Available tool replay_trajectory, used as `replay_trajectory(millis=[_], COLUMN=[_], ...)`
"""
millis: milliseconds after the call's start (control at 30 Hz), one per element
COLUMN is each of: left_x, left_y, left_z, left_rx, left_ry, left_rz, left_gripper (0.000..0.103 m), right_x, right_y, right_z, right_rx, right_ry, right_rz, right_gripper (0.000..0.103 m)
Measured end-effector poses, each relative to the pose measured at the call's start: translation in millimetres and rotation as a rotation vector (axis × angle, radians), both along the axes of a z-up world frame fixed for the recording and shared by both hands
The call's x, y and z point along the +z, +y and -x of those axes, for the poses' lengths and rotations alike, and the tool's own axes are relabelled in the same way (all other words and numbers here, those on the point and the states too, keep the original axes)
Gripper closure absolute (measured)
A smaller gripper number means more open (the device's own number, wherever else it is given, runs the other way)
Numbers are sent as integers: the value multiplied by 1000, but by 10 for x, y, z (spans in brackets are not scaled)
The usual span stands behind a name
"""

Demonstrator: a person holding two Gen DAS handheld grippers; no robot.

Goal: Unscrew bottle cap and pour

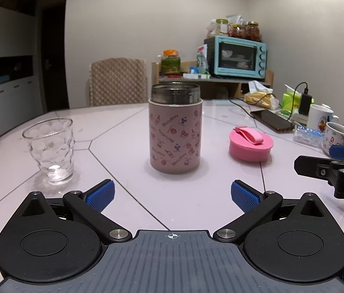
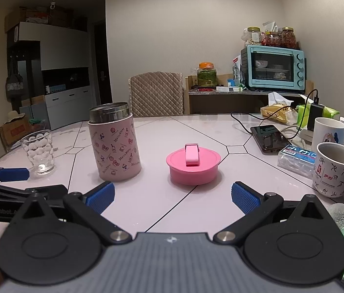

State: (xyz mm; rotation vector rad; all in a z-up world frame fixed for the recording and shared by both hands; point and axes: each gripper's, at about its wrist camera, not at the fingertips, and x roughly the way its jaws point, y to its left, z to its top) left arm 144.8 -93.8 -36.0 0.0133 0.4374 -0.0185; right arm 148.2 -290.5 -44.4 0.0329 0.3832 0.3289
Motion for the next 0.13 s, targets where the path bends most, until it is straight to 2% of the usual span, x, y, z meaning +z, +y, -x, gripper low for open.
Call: replay_trajectory(millis=[133], left_x=[-5], left_y=[3], left_z=[-9], left_rx=[2], left_ry=[2], left_rz=[2], left_gripper=[0], right_x=[-9], right_y=[3], right_z=[-10], right_rx=[2], right_ry=[4], right_rz=[0], right_gripper=[0])
